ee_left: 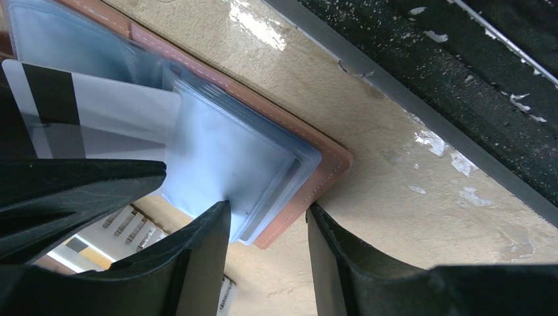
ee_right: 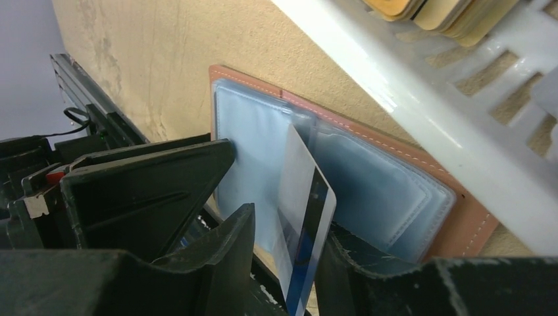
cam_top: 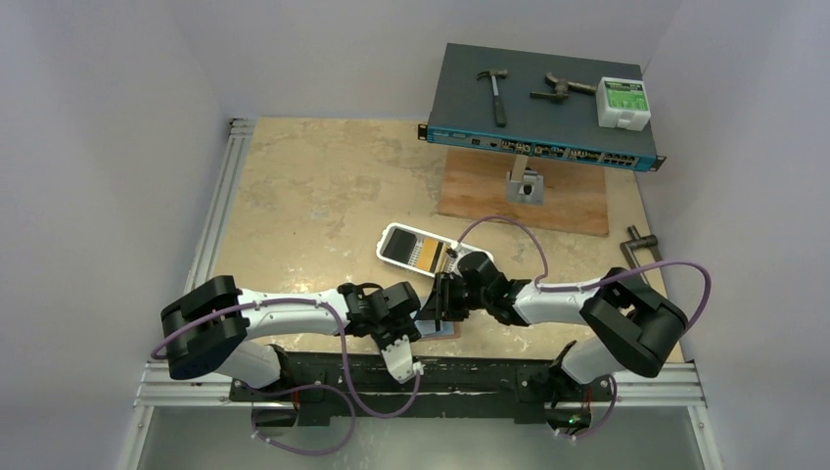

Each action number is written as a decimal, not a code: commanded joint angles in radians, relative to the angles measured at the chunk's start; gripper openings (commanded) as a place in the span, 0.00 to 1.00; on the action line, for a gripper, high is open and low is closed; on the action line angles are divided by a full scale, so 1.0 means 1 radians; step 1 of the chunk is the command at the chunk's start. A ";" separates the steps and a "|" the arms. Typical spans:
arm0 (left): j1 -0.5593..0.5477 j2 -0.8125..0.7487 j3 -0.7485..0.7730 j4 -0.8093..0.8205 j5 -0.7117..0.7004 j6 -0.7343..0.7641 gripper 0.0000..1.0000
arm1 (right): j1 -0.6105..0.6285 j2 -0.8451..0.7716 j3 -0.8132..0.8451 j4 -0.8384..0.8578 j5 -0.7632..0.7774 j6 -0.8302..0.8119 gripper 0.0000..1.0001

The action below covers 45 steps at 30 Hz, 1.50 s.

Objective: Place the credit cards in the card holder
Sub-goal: Insert the credit card into the card holder.

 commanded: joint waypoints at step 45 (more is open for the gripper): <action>-0.021 0.008 -0.035 -0.015 0.026 -0.034 0.42 | -0.016 -0.181 -0.134 -0.082 0.075 0.035 0.04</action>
